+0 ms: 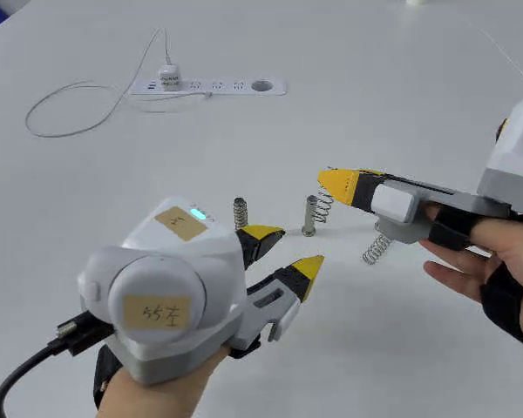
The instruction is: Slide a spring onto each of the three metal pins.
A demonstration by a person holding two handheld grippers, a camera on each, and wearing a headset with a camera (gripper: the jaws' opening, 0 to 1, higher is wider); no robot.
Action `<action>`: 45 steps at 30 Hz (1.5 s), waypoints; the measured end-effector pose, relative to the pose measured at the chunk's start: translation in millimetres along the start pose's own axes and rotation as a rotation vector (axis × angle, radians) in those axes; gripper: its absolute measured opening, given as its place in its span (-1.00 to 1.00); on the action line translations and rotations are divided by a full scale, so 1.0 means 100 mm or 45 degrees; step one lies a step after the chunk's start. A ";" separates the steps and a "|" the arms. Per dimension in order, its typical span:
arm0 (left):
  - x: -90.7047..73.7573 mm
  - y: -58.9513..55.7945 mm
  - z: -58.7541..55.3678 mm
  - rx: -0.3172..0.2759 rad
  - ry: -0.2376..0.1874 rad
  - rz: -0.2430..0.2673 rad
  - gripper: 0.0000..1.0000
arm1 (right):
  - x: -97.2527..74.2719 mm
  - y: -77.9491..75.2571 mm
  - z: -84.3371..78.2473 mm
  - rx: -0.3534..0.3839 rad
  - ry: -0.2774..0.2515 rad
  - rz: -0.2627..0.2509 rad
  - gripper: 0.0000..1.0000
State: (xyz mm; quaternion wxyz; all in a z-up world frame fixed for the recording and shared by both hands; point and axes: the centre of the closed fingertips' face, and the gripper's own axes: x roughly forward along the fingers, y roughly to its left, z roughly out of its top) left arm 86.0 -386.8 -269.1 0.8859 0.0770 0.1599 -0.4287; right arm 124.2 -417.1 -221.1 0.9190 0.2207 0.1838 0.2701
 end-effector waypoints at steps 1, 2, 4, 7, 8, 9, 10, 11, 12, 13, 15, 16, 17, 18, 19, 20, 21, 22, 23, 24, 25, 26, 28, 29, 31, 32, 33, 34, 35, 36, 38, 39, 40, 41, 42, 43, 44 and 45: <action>0.00 0.01 -0.01 -0.002 0.001 0.004 -0.37 | 0.01 -0.01 0.00 -0.009 -0.001 -0.008 -0.78; 0.00 0.03 -0.02 -0.012 0.006 0.015 -0.33 | 0.03 -0.03 0.01 -0.033 0.000 -0.021 -0.78; -0.01 0.05 -0.03 -0.015 0.010 0.026 -0.27 | 0.05 -0.05 0.03 -0.056 -0.003 -0.032 -0.78; -0.02 0.09 -0.06 -0.012 0.022 0.048 -0.15 | 0.09 -0.09 0.06 -0.094 -0.003 -0.047 -0.78; -0.03 0.10 -0.07 -0.018 0.028 0.053 -0.12 | 0.11 -0.11 0.06 -0.105 0.000 -0.055 -0.78; -0.03 0.11 -0.08 -0.020 0.031 0.056 -0.10 | 0.12 -0.12 0.07 -0.121 -0.003 -0.060 -0.78; -0.03 0.12 -0.09 -0.019 0.034 0.061 -0.08 | 0.13 -0.14 0.07 -0.136 -0.001 -0.066 -0.78; -0.03 0.13 -0.09 -0.017 0.039 0.068 -0.04 | 0.14 -0.15 0.07 -0.141 0.000 -0.068 -0.78; -0.03 0.14 -0.10 -0.017 0.043 0.075 -0.01 | 0.16 -0.17 0.07 -0.160 -0.005 -0.073 -0.78; -0.04 0.15 -0.10 -0.020 0.042 0.078 0.01 | 0.17 -0.18 0.08 -0.167 -0.006 -0.076 -0.78; -0.04 0.17 -0.10 -0.028 0.038 0.090 0.05 | 0.20 -0.20 0.08 -0.181 -0.003 -0.083 -0.78; -0.04 0.18 -0.11 -0.028 0.039 0.095 0.08 | 0.21 -0.22 0.08 -0.186 -0.002 -0.087 -0.78; -0.04 0.19 -0.11 -0.032 0.036 0.099 0.12 | 0.22 -0.23 0.08 -0.189 -0.001 -0.088 -0.78; -0.04 0.21 -0.10 -0.043 0.027 0.104 0.14 | 0.24 -0.25 0.08 -0.198 -0.002 -0.093 -0.78; -0.04 0.22 -0.10 -0.047 0.024 0.109 0.17 | 0.25 -0.27 0.08 -0.204 -0.001 -0.097 -0.78; -0.03 0.24 -0.11 -0.050 0.023 0.119 0.20 | 0.26 -0.28 0.09 -0.208 -0.001 -0.101 -0.78; -0.03 0.25 -0.12 -0.049 0.024 0.130 0.22 | 0.27 -0.30 0.09 -0.212 -0.001 -0.105 -0.77; -0.02 0.27 -0.13 -0.051 0.031 0.136 0.24 | 0.28 -0.32 0.09 -0.216 -0.002 -0.113 -0.77; -0.02 0.28 -0.14 -0.056 0.038 0.142 0.27 | 0.29 -0.33 0.10 -0.223 -0.003 -0.115 -0.77; -0.02 0.29 -0.15 -0.057 0.042 0.148 0.29 | 0.30 -0.34 0.10 -0.231 -0.004 -0.118 -0.77; -0.02 0.30 -0.16 -0.055 0.047 0.155 0.32 | 0.31 -0.36 0.10 -0.241 -0.005 -0.121 -0.77; -0.02 0.30 -0.17 -0.059 0.052 0.158 0.34 | 0.33 -0.37 0.10 -0.246 -0.004 -0.123 -0.77; -0.02 0.32 -0.18 -0.064 0.055 0.164 0.38 | 0.35 -0.40 0.09 -0.258 -0.001 -0.126 -0.77; -0.02 0.32 -0.19 -0.064 0.058 0.169 0.41 | 0.36 -0.41 0.09 -0.265 0.000 -0.128 -0.77; -0.02 0.34 -0.20 -0.067 0.062 0.176 0.45 | 0.39 -0.43 0.08 -0.280 0.007 -0.132 -0.77; -0.02 0.35 -0.21 -0.070 0.066 0.181 0.47 | 0.40 -0.44 0.07 -0.282 0.009 -0.132 -0.77; -0.01 0.36 -0.21 -0.074 0.065 0.184 0.49 | 0.41 -0.44 0.06 -0.284 0.012 -0.132 -0.77; -0.01 0.36 -0.21 -0.077 0.065 0.184 0.51 | 0.42 -0.45 0.06 -0.287 0.015 -0.132 -0.77; -0.01 0.37 -0.22 -0.084 0.067 0.188 0.53 | 0.42 -0.45 0.04 -0.293 0.019 -0.132 -0.77; -0.01 0.37 -0.22 -0.087 0.067 0.188 0.55 | 0.43 -0.45 0.04 -0.302 0.021 -0.132 -0.77; -0.01 0.37 -0.23 -0.091 0.071 0.188 0.59 | 0.44 -0.46 0.02 -0.318 0.028 -0.135 -0.77; -0.01 0.37 -0.23 -0.092 0.069 0.188 0.61 | 0.45 -0.46 0.01 -0.319 0.030 -0.135 -0.77; 0.00 0.37 -0.22 -0.096 0.066 0.186 0.62 | 0.45 -0.46 0.00 -0.322 0.034 -0.135 -0.77; 0.00 0.37 -0.22 -0.098 0.065 0.186 0.63 | 0.46 -0.46 0.00 -0.326 0.036 -0.135 -0.77; 0.00 0.37 -0.22 -0.099 0.065 0.186 0.64 | 0.46 -0.46 -0.01 -0.333 0.036 -0.136 -0.77; 0.00 0.37 -0.23 -0.101 0.069 0.184 0.64 | 0.46 -0.46 -0.02 -0.337 0.038 -0.137 -0.77; 0.00 0.37 -0.23 -0.105 0.071 0.183 0.64 | 0.46 -0.46 -0.02 -0.341 0.041 -0.137 -0.77; 0.00 0.37 -0.23 -0.109 0.070 0.183 0.64 | 0.47 -0.46 -0.04 -0.350 0.045 -0.139 -0.77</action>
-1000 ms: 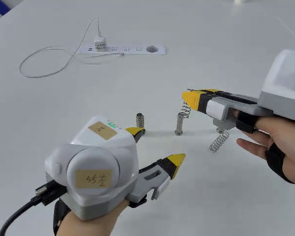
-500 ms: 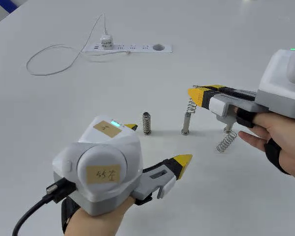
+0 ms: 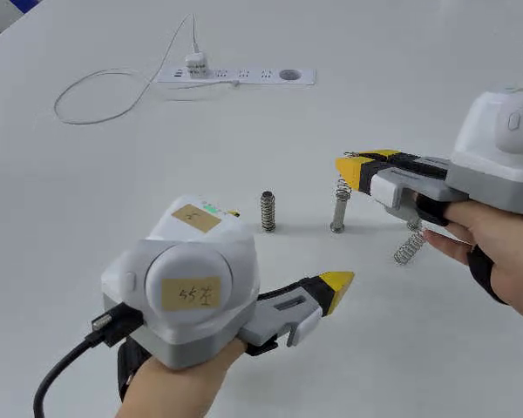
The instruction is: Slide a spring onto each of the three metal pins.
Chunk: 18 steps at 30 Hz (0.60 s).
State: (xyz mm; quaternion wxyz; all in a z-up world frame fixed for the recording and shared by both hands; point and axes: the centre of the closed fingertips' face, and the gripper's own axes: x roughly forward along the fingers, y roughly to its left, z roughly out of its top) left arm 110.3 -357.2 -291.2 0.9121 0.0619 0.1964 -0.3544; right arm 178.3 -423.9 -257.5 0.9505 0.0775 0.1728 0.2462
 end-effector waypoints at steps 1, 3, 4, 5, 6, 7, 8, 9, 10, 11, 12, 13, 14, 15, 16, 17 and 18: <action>0.00 0.00 0.00 -0.002 0.000 0.000 0.64 | 0.00 0.00 -0.01 -0.011 0.002 -0.001 -0.77; 0.00 0.01 0.00 -0.001 -0.002 0.001 0.64 | 0.00 0.01 -0.03 -0.045 0.012 -0.005 -0.77; 0.00 0.01 0.01 -0.002 -0.004 0.001 0.64 | 0.00 0.02 -0.04 -0.053 0.006 -0.003 -0.77; 0.00 0.01 0.01 -0.002 -0.005 0.002 0.64 | -0.01 0.04 -0.04 -0.057 0.003 0.002 -0.77; 0.00 0.01 0.01 0.000 -0.006 0.002 0.64 | -0.01 0.04 -0.03 -0.069 -0.004 0.001 -0.77; 0.00 0.01 0.01 0.003 -0.004 0.001 0.64 | -0.01 0.05 -0.03 -0.084 -0.003 -0.001 -0.77; 0.00 0.01 0.00 0.006 0.002 0.002 0.63 | -0.01 0.06 -0.03 -0.102 -0.002 0.000 -0.77; 0.00 0.00 0.00 0.007 0.003 0.002 0.63 | 0.00 0.07 -0.03 -0.116 -0.001 0.002 -0.77; 0.00 0.00 0.00 0.006 0.004 0.000 0.63 | -0.01 0.08 -0.03 -0.130 -0.001 0.002 -0.77; 0.00 0.00 0.00 0.006 0.003 0.000 0.63 | -0.01 0.09 -0.04 -0.144 0.003 0.003 -0.77; 0.00 0.00 0.00 0.007 0.002 0.001 0.63 | -0.01 0.09 -0.04 -0.155 0.003 0.001 -0.77; 0.00 0.00 0.01 0.009 0.002 0.000 0.63 | -0.01 0.09 -0.04 -0.166 0.004 -0.001 -0.77; 0.00 0.00 0.01 0.008 0.000 0.001 0.63 | -0.01 0.09 -0.04 -0.175 0.005 0.000 -0.77; 0.00 0.00 0.01 0.009 0.000 0.001 0.63 | -0.01 0.09 -0.04 -0.186 0.006 -0.003 -0.77; 0.00 0.00 0.01 0.010 0.001 0.002 0.63 | -0.02 0.10 -0.04 -0.196 0.005 -0.004 -0.77; 0.00 0.01 0.01 0.012 0.002 0.003 0.63 | -0.02 0.10 -0.05 -0.209 0.009 -0.005 -0.77; 0.00 0.01 0.00 0.012 0.003 0.003 0.63 | -0.02 0.10 -0.05 -0.221 0.009 -0.006 -0.77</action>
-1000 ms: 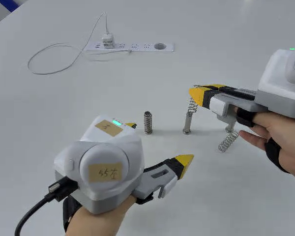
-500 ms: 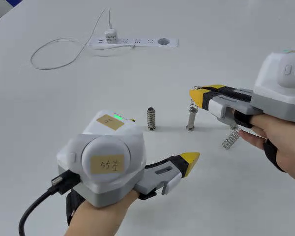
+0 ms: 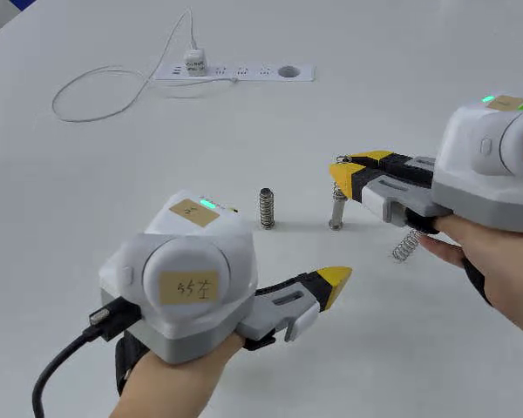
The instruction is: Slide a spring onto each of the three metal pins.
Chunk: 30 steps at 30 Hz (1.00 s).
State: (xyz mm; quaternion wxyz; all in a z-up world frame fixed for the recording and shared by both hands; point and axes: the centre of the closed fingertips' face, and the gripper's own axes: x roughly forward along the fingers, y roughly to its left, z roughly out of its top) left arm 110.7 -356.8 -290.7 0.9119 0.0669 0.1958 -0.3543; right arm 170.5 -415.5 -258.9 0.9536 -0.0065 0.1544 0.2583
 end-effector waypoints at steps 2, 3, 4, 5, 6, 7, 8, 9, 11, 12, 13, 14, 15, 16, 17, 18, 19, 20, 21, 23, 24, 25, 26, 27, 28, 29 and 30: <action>0.00 0.00 0.00 -0.002 -0.001 -0.001 0.63 | 0.00 0.00 0.00 -0.043 0.003 -0.010 -0.77; 0.00 0.00 0.00 -0.001 -0.002 -0.001 0.63 | 0.00 0.01 0.00 -0.047 0.002 -0.011 -0.77; 0.00 0.00 0.00 0.001 -0.002 0.000 0.63 | 0.00 0.02 -0.01 -0.059 0.005 -0.009 -0.77; 0.00 0.00 0.00 0.002 0.000 0.001 0.63 | 0.00 0.02 -0.01 -0.064 0.006 -0.012 -0.77; 0.00 0.00 0.00 0.002 0.000 0.001 0.63 | 0.00 0.02 -0.01 -0.073 0.008 -0.014 -0.77; 0.00 0.00 0.00 0.001 -0.001 0.000 0.62 | 0.00 0.03 -0.02 -0.083 0.009 -0.018 -0.77; 0.00 0.00 0.00 0.001 -0.001 0.001 0.62 | 0.00 0.03 -0.02 -0.092 0.010 -0.020 -0.77; 0.00 0.00 0.00 0.002 -0.002 0.002 0.62 | 0.00 0.03 -0.02 -0.100 0.010 -0.023 -0.77; 0.00 0.00 0.00 0.003 -0.001 0.003 0.62 | -0.01 0.03 -0.02 -0.115 0.010 -0.032 -0.77; 0.00 0.01 0.00 0.003 -0.001 0.003 0.62 | -0.01 0.02 -0.02 -0.110 0.005 -0.037 -0.77; 0.00 0.01 0.00 0.004 -0.001 0.003 0.61 | -0.01 0.02 -0.02 -0.108 0.003 -0.040 -0.77; 0.00 0.00 0.00 0.004 -0.002 0.002 0.61 | -0.01 0.01 -0.02 -0.104 0.001 -0.042 -0.77; 0.00 0.01 0.01 0.004 -0.003 0.003 0.61 | -0.01 0.01 -0.03 -0.098 -0.001 -0.048 -0.77; 0.00 0.01 0.01 0.005 -0.003 0.003 0.61 | -0.01 0.00 -0.03 -0.099 -0.003 -0.052 -0.77; 0.00 0.01 0.01 0.004 -0.003 0.003 0.61 | -0.02 0.00 -0.02 -0.099 -0.007 -0.052 -0.77; -0.01 0.01 0.01 0.004 -0.003 0.004 0.61 | -0.02 0.01 -0.02 -0.095 -0.009 -0.050 -0.77; -0.01 0.01 0.01 0.005 -0.002 0.005 0.61 | -0.02 0.01 -0.02 -0.093 -0.012 -0.051 -0.77; -0.01 0.01 0.01 0.005 -0.002 0.005 0.60 | -0.02 0.00 -0.02 -0.094 -0.015 -0.053 -0.77; -0.01 0.01 0.01 0.004 -0.003 0.005 0.60 | -0.03 -0.01 -0.02 -0.092 -0.017 -0.058 -0.77; -0.01 0.01 0.01 0.004 -0.004 0.005 0.60 | -0.04 -0.02 -0.02 -0.071 -0.028 -0.067 -0.77; -0.01 0.01 0.01 0.004 -0.004 0.004 0.60 | -0.04 -0.02 -0.03 -0.066 -0.028 -0.069 -0.77; -0.01 0.01 0.01 0.004 -0.005 0.004 0.60 | -0.04 -0.03 -0.03 -0.056 -0.028 -0.072 -0.77; -0.01 0.00 0.01 0.005 -0.005 0.003 0.60 | -0.04 -0.03 -0.03 -0.053 -0.030 -0.073 -0.77; -0.01 0.00 0.01 0.006 -0.006 0.001 0.60 | -0.04 -0.03 -0.04 -0.050 -0.027 -0.073 -0.77; -0.01 0.00 0.01 0.006 -0.005 0.000 0.60 | -0.04 -0.03 -0.04 -0.048 -0.027 -0.074 -0.77; -0.01 0.00 0.01 0.007 -0.005 0.001 0.60 | -0.04 -0.03 -0.04 -0.047 -0.031 -0.076 -0.77; -0.01 0.00 0.01 0.009 -0.005 -0.001 0.59 | -0.04 -0.03 -0.03 -0.044 -0.037 -0.076 -0.77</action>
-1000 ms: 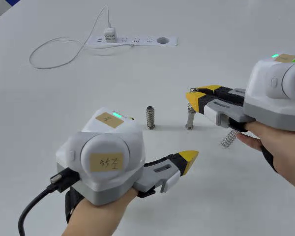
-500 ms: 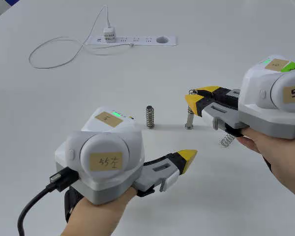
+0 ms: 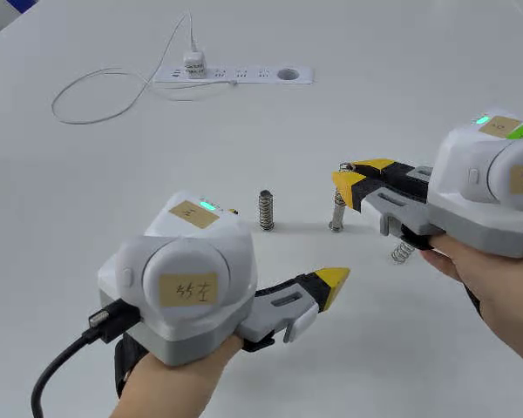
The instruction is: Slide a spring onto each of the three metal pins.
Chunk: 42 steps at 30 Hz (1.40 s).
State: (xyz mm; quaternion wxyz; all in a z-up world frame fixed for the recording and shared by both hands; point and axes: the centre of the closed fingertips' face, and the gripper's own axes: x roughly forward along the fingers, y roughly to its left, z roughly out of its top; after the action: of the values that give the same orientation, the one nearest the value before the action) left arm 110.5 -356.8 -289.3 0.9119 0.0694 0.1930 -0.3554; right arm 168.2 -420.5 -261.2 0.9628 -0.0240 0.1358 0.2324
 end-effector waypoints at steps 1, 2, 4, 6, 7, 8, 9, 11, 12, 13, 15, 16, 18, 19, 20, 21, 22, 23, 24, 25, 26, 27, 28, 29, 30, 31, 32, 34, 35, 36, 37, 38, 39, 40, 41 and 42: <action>0.00 0.00 0.00 0.000 0.000 0.000 0.59 | 0.00 0.00 -0.01 0.001 0.003 0.000 -0.77; 0.00 0.00 0.00 -0.001 0.000 0.001 0.59 | 0.00 0.00 -0.01 -0.001 0.002 -0.002 -0.77; 0.00 0.00 0.00 -0.002 0.000 0.000 0.59 | 0.00 0.00 -0.03 -0.003 0.009 -0.003 -0.77; 0.00 0.00 0.00 -0.001 -0.002 -0.001 0.58 | 0.00 0.01 -0.06 -0.001 0.016 -0.005 -0.77; 0.00 0.00 0.00 -0.001 -0.002 -0.001 0.58 | 0.00 0.01 -0.07 0.001 0.021 -0.006 -0.77; 0.00 0.00 0.00 0.000 -0.002 -0.001 0.58 | 0.00 0.01 -0.09 0.003 0.022 -0.004 -0.77; 0.00 0.00 0.00 0.002 0.000 -0.003 0.58 | 0.00 0.01 -0.10 0.004 0.027 -0.005 -0.77; 0.00 0.00 0.00 0.002 0.002 -0.003 0.58 | 0.00 0.01 -0.12 0.002 0.034 -0.004 -0.77; 0.00 0.00 0.00 0.002 0.001 -0.004 0.58 | 0.01 0.01 -0.13 0.001 0.038 -0.003 -0.77; 0.00 0.00 0.00 0.003 0.002 -0.004 0.57 | 0.01 0.00 -0.14 0.003 0.041 -0.005 -0.77; 0.00 -0.01 0.00 0.004 0.002 -0.005 0.57 | 0.01 0.00 -0.16 0.006 0.046 -0.006 -0.77; 0.00 -0.01 0.00 0.004 0.002 -0.005 0.57 | 0.02 0.00 -0.16 0.006 0.048 -0.006 -0.77; 0.00 -0.01 0.00 0.006 0.002 -0.005 0.57 | 0.02 0.01 -0.18 0.003 0.056 -0.005 -0.77; 0.00 -0.01 0.00 0.006 0.003 -0.005 0.57 | 0.02 0.01 -0.19 0.005 0.059 -0.004 -0.77; 0.00 0.00 0.00 0.006 0.003 -0.004 0.57 | 0.03 0.01 -0.20 0.007 0.062 -0.003 -0.77; 0.00 0.00 0.00 0.006 0.002 -0.004 0.57 | 0.03 0.01 -0.21 0.012 0.066 -0.003 -0.77; 0.00 0.00 0.00 0.005 0.003 -0.004 0.57 | 0.04 0.01 -0.22 0.017 0.070 -0.003 -0.77; -0.01 0.00 0.00 0.006 0.004 -0.001 0.57 | 0.04 0.01 -0.23 0.019 0.073 -0.003 -0.77; -0.01 0.00 0.00 0.007 0.004 0.000 0.57 | 0.04 0.01 -0.24 0.022 0.073 -0.003 -0.77; -0.01 0.01 0.00 0.005 0.005 -0.001 0.57 | 0.04 0.01 -0.25 0.028 0.076 -0.003 -0.77; -0.01 0.01 0.00 0.004 0.005 0.000 0.57 | 0.05 0.01 -0.26 0.029 0.080 -0.002 -0.77; -0.01 0.01 0.00 0.006 0.005 0.000 0.57 | 0.05 0.02 -0.27 0.030 0.084 -0.003 -0.77; -0.01 0.01 -0.01 0.007 0.006 0.000 0.57 | 0.05 0.02 -0.29 0.031 0.090 -0.003 -0.77; -0.01 0.01 0.00 0.006 0.006 0.000 0.57 | 0.05 0.02 -0.30 0.034 0.094 -0.005 -0.77; -0.01 0.01 -0.01 0.006 0.007 0.000 0.57 | 0.06 0.02 -0.31 0.038 0.093 -0.005 -0.77; -0.01 0.01 -0.01 0.007 0.007 0.000 0.57 | 0.06 0.02 -0.32 0.041 0.099 -0.005 -0.77; -0.01 0.01 -0.01 0.007 0.008 0.001 0.57 | 0.06 0.02 -0.33 0.040 0.101 -0.005 -0.77; -0.01 0.01 -0.01 0.007 0.009 0.001 0.57 | 0.07 0.02 -0.35 0.040 0.108 -0.004 -0.77; -0.01 0.01 -0.01 0.007 0.008 0.002 0.57 | 0.07 0.02 -0.35 0.041 0.109 -0.003 -0.77; -0.01 0.01 -0.01 0.007 0.007 0.001 0.57 | 0.07 0.01 -0.36 0.043 0.112 -0.002 -0.77; -0.01 0.01 -0.01 0.008 0.008 0.000 0.56 | 0.07 0.01 -0.37 0.042 0.115 -0.003 -0.77; -0.01 0.01 -0.01 0.008 0.009 0.000 0.56 | 0.08 0.01 -0.38 0.043 0.119 -0.003 -0.77; -0.01 0.01 -0.01 0.008 0.009 0.000 0.56 | 0.08 0.01 -0.39 0.045 0.122 -0.002 -0.77; -0.01 0.00 -0.01 0.008 0.009 -0.001 0.56 | 0.08 0.01 -0.39 0.044 0.124 -0.002 -0.77; -0.01 0.00 -0.01 0.008 0.008 -0.001 0.56 | 0.08 0.01 -0.40 0.044 0.127 -0.002 -0.77; -0.01 0.00 -0.01 0.007 0.009 -0.001 0.56 | 0.08 0.01 -0.41 0.044 0.130 -0.002 -0.77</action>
State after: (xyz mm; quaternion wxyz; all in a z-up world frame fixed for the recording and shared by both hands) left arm 110.0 -355.9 -289.6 0.9109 0.0731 0.1951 -0.3562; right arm 164.4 -420.6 -302.8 0.9550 -0.0192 0.1888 0.2278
